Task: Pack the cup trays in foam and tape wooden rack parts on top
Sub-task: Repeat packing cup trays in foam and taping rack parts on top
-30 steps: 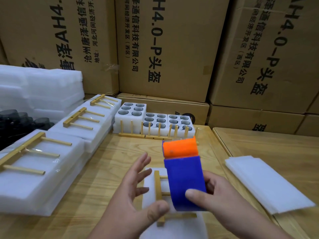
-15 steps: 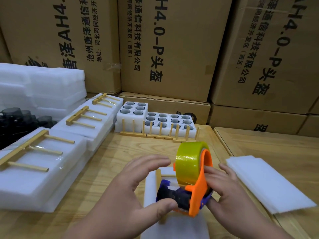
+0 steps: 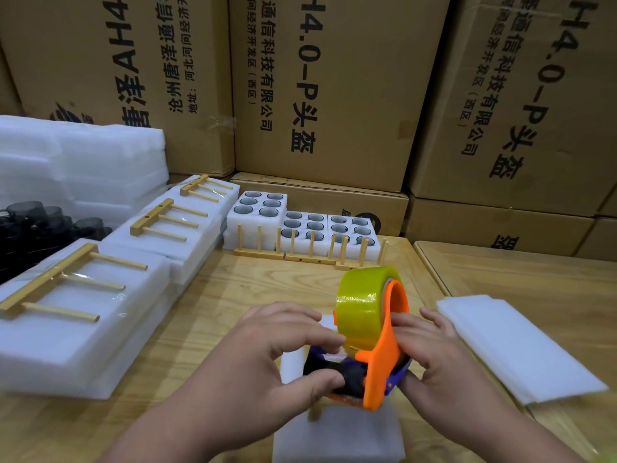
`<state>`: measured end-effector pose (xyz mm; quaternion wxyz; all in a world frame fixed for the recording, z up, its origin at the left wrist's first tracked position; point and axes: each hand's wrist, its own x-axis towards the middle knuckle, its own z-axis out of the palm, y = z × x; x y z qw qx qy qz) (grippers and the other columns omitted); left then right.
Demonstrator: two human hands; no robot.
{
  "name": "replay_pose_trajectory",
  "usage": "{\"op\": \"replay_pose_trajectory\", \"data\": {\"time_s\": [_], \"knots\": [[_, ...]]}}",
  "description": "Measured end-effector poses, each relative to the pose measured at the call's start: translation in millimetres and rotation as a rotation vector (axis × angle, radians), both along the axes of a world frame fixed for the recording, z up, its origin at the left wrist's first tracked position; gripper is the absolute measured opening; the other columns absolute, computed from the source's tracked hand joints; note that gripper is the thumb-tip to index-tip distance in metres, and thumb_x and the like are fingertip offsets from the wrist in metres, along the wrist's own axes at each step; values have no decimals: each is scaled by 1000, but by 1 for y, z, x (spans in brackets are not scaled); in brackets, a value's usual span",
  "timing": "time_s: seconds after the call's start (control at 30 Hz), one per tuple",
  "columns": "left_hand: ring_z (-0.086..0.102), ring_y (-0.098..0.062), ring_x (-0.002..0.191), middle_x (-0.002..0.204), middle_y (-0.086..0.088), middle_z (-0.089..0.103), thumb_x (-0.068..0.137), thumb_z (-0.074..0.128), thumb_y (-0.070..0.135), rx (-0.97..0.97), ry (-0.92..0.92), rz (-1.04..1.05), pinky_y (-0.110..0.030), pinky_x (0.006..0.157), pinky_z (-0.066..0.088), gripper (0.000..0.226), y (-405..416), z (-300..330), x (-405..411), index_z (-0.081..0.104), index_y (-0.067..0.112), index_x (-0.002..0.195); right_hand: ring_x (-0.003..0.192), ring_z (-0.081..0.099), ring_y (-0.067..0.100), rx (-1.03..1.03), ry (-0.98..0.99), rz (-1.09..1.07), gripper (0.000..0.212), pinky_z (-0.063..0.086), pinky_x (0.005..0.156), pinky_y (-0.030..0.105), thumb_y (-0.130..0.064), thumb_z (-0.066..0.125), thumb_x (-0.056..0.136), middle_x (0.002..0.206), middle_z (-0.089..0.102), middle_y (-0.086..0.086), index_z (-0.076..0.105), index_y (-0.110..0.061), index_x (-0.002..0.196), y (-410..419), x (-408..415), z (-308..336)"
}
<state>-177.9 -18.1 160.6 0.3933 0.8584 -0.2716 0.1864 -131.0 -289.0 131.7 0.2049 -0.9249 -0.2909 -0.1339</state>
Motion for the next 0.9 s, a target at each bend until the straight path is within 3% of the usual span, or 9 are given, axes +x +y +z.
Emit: {"op": "replay_pose_trajectory", "data": {"time_s": [0.13, 0.3, 0.4, 0.53, 0.77, 0.9], "knots": [[60, -4, 119, 105, 29, 71, 84, 70, 47, -73, 57, -13, -35, 99, 45, 26, -5, 4, 2, 72, 47, 110, 131, 34, -20, 23, -33, 17, 38, 12, 119, 33, -13, 76, 83, 117, 62, -37, 71, -39, 110, -1, 2, -2], [61, -3, 111, 99, 29, 70, 84, 68, 47, -44, 45, 23, -21, 95, 43, 20, -9, 7, 5, 72, 49, 103, 128, 42, -15, 21, -49, 43, 23, 12, 119, 31, -32, 67, 85, 113, 63, -34, 69, -39, 107, 0, 2, -2], [62, -4, 103, 94, 26, 69, 85, 65, 53, -56, -28, 68, -23, 86, 44, 16, -9, 7, 8, 76, 42, 87, 120, 50, -8, -13, -35, 76, 14, 7, 119, 24, -46, 59, 89, 108, 63, -29, 64, -39, 100, 3, 1, -1], [63, -1, 104, 92, 24, 68, 92, 62, 44, -11, -268, 156, -37, 87, 49, 19, -7, 6, 10, 78, 34, 88, 105, 56, -1, -4, -46, 79, 21, 8, 114, 16, -56, 53, 93, 99, 61, -21, 58, -36, 94, 6, 2, 0], [65, -14, 86, 80, 17, 67, 98, 63, 35, 132, -530, 172, -44, 77, 46, 20, -5, 11, 13, 80, 27, 94, 112, 52, -4, 43, -50, 104, 13, 18, 115, 22, -43, 59, 92, 106, 61, -26, 58, -40, 104, 2, 19, 0], [63, -15, 80, 78, 15, 66, 97, 66, 32, 100, -575, 204, -45, 74, 44, 17, -2, 18, 7, 80, 25, 92, 115, 50, -5, 55, -42, 63, 20, 25, 113, 22, -54, 53, 91, 110, 60, -29, 58, -41, 106, -8, 30, -5]]}}
